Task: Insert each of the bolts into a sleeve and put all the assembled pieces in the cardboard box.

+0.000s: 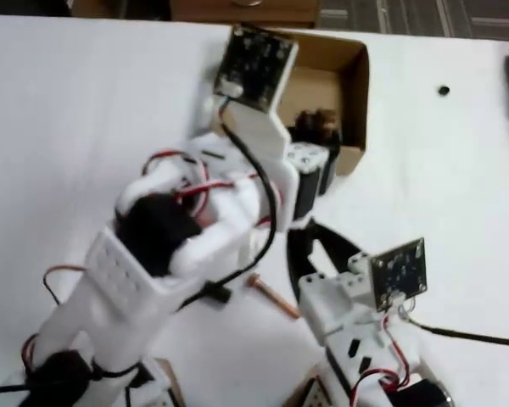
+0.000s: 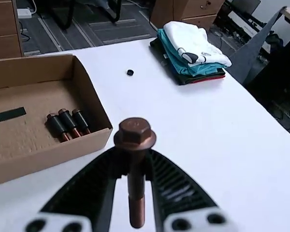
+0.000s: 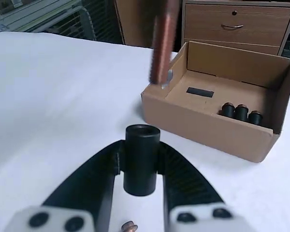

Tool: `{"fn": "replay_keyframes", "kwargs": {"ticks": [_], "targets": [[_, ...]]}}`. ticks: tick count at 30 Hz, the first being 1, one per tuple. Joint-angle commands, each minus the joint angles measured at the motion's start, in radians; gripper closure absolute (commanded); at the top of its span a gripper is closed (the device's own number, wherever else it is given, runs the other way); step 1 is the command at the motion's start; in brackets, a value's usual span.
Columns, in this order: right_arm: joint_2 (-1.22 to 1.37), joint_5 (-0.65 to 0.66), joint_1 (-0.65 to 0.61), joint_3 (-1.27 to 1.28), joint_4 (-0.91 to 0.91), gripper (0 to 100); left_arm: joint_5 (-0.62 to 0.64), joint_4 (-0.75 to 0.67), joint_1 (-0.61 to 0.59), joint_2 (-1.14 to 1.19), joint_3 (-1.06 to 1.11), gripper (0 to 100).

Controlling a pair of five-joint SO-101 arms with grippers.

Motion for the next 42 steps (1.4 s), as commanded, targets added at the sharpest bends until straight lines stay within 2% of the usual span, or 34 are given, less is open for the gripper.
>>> {"fn": "replay_keyframes", "kwargs": {"ticks": [1,8,28,42], "targets": [[-0.01,-0.008,-0.005,-0.009,-0.024,98.0,-0.002,-0.08,-0.003,-0.114,0.094,98],[-0.008,-0.008,-0.005,-0.009,-0.024,98.0,0.003,-0.14,-0.012,-0.255,0.272,98],[-0.008,-0.008,-0.007,-0.009,-0.024,98.0,0.008,-0.183,0.025,-0.189,0.283,98],[-0.008,-0.008,-0.005,-0.006,-0.033,98.0,0.041,-0.183,0.021,-0.247,0.403,98]]}}
